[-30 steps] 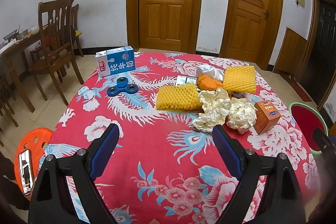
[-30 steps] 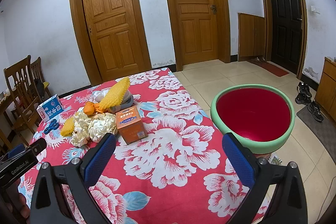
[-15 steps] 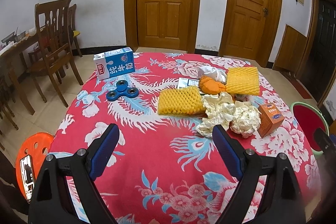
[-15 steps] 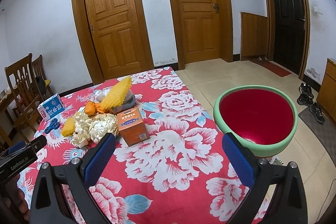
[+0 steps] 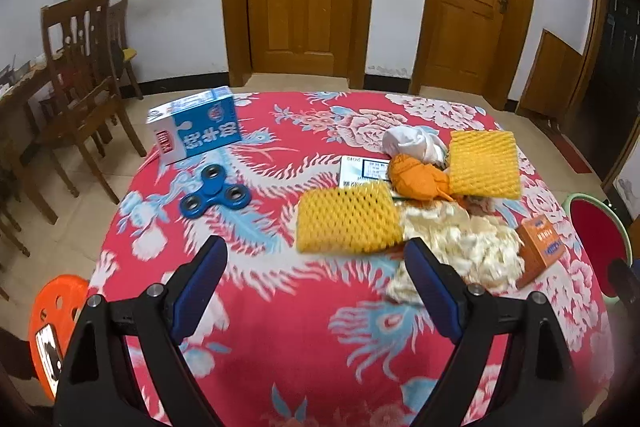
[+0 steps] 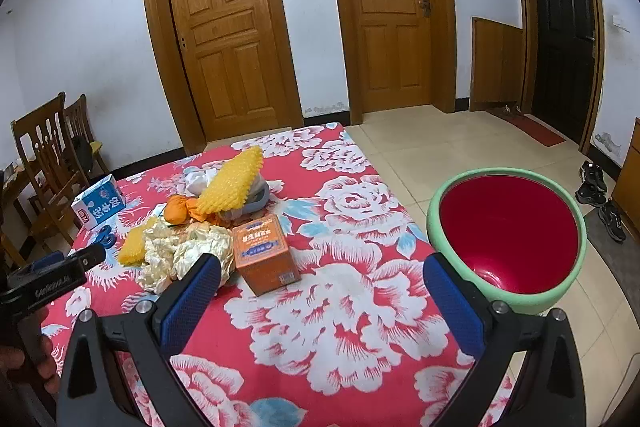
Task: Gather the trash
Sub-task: 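Grasp the yellow foam net with the left gripper while the right gripper grasps the orange box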
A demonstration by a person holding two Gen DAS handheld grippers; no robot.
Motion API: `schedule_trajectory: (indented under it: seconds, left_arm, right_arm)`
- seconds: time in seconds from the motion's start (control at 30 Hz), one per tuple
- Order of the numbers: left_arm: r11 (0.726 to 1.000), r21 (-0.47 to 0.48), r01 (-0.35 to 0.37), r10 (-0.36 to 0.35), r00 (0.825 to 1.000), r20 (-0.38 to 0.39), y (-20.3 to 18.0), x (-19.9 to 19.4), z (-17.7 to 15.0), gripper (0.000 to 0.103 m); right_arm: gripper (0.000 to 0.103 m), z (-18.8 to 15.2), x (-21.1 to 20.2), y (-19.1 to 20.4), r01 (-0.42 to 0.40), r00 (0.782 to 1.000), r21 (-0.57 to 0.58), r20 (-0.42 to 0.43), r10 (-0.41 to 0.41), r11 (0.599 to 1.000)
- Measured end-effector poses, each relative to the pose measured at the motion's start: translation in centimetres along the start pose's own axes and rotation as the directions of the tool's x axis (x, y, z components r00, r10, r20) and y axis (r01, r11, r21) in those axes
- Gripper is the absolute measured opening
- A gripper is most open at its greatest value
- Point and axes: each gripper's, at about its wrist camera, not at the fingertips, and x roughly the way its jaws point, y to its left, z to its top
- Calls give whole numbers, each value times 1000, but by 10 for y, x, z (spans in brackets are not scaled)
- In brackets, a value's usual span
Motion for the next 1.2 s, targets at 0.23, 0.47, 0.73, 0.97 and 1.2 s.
schedule_trajectory:
  seconds: [0.23,0.47,0.73,0.97,1.2]
  left_arm:
    - [1000,-9,13,-13,996,-83,1,44,17,90]
    - [999,-31,35,-40,988,-152,7,77,19,88]
    - [996,-83,30,-43,985,-168,19,85,17,88]
    - [991,-129,43,-65,983,-171,28,86,13,85]
    - [993,-115,39,-57,986,-159,27,86,11,84]
  right_arm:
    - [103,7,18,3,-4,999,4,-32,4,1000]
    - [103,9,32,10,10,998,4,-66,-10,1000]
    - [103,7,48,28,16,994,-35,-111,-20,999]
    - [103,3,71,42,24,984,-68,-173,-35,997]
    - [103,7,84,43,48,981,-64,-187,-60,997]
